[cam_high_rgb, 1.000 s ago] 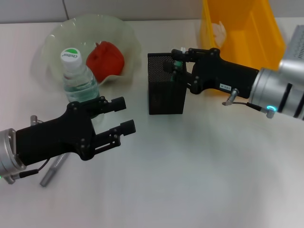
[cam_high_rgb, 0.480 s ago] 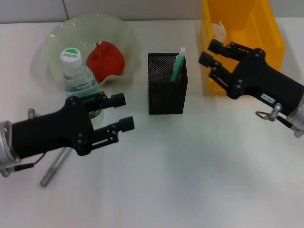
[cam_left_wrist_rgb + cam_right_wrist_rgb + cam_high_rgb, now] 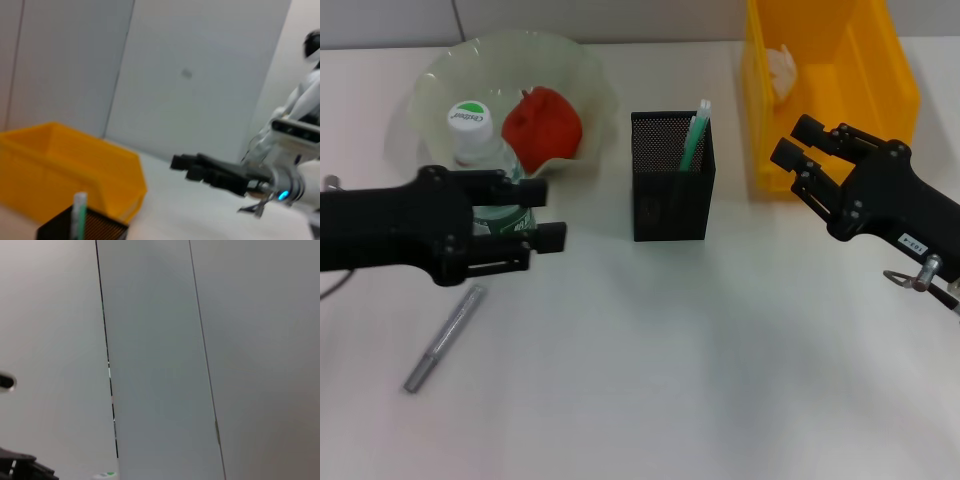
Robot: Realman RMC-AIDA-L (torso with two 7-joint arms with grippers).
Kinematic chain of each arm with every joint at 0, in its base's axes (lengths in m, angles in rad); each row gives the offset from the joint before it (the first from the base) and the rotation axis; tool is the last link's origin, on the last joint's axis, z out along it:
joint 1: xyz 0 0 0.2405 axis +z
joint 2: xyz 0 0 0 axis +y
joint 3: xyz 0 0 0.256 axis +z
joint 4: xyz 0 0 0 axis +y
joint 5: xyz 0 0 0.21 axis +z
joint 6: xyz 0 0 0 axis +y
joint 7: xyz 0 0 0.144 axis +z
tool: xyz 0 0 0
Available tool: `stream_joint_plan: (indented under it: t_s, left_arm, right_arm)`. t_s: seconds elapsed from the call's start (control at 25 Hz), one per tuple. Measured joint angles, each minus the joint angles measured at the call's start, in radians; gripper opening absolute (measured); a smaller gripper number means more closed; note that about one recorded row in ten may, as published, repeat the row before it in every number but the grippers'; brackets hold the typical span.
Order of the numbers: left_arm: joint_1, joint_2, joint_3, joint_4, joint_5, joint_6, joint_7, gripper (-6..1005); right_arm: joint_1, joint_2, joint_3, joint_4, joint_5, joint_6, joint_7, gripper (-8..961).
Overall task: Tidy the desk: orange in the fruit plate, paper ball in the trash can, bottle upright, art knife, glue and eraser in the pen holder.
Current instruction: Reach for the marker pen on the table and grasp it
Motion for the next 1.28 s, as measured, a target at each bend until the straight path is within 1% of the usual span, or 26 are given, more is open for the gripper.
stream_joint_plan:
  t_s: [0.12, 0.2, 0.44, 0.48, 0.52, 0.6, 0.64, 0.68, 0.72, 0.76, 0.8, 0.92, 1.04, 1.08, 1.16, 1.28]
  left_arm:
    - [0.012, -0.001, 0.002, 0.151, 0.072, -0.009, -0.114, 571]
    - [0.012, -0.001, 0.005, 0.225, 0.125, -0.011, -0.199, 571]
    - [0.002, 0.002, 0.007, 0.428, 0.319, 0.011, -0.395, 571]
    - [0.002, 0.002, 0.007, 0.428, 0.319, 0.011, -0.395, 571]
    - [0.001, 0.003, 0.007, 0.483, 0.367, 0.029, -0.434, 571]
    - [-0.003, 0.003, 0.007, 0.529, 0.410, 0.061, -0.475, 570]
    - [-0.011, 0.003, 0.012, 0.559, 0.438, 0.099, -0.506, 570]
    - [-0.011, 0.003, 0.012, 0.559, 0.438, 0.099, -0.506, 570]
    - [-0.027, 0.003, 0.018, 0.588, 0.469, 0.148, -0.537, 570]
    - [-0.027, 0.003, 0.018, 0.588, 0.469, 0.148, -0.537, 570]
    - [-0.050, 0.003, 0.030, 0.617, 0.526, 0.196, -0.579, 570]
    - [-0.081, 0.003, 0.081, 0.643, 0.603, 0.221, -0.644, 570]
    - [-0.121, 0.002, 0.182, 0.647, 0.695, 0.226, -0.703, 568]
    - [-0.144, 0.000, 0.232, 0.641, 0.736, 0.227, -0.728, 567]
    - [-0.180, -0.002, 0.298, 0.619, 0.781, 0.229, -0.763, 565]
    - [-0.232, -0.004, 0.345, 0.576, 0.816, 0.226, -0.801, 563]
  right_arm:
    - [0.003, 0.000, 0.000, 0.004, 0.000, 0.009, -0.003, 334]
    - [0.007, -0.001, 0.000, 0.008, 0.001, 0.015, -0.003, 335]
    - [0.011, -0.001, 0.000, 0.014, 0.001, 0.016, -0.013, 334]
    - [0.011, -0.001, 0.000, 0.014, 0.001, 0.016, -0.020, 334]
    - [0.011, -0.001, 0.003, 0.016, 0.001, 0.016, -0.029, 334]
    - [0.012, -0.001, 0.014, 0.023, 0.001, 0.016, -0.049, 334]
    - [0.012, -0.001, 0.014, 0.023, 0.001, 0.016, -0.049, 334]
    - [0.013, -0.001, 0.015, 0.024, 0.001, 0.016, -0.052, 334]
    - [0.013, -0.001, 0.015, 0.025, 0.001, 0.017, -0.054, 334]
    - [0.014, -0.001, 0.016, 0.025, 0.001, 0.017, -0.055, 335]
    - [0.014, -0.001, 0.017, 0.025, 0.001, 0.017, -0.055, 335]
    - [0.014, -0.001, 0.021, 0.028, 0.001, 0.021, -0.056, 335]
    - [0.016, -0.001, 0.022, 0.030, 0.001, 0.043, -0.057, 335]
    - [0.018, -0.001, 0.022, 0.031, 0.001, 0.053, -0.057, 335]
    - [0.028, -0.001, 0.022, 0.044, 0.001, 0.064, -0.059, 334]
    - [0.044, -0.001, 0.023, 0.075, 0.001, 0.069, -0.078, 334]
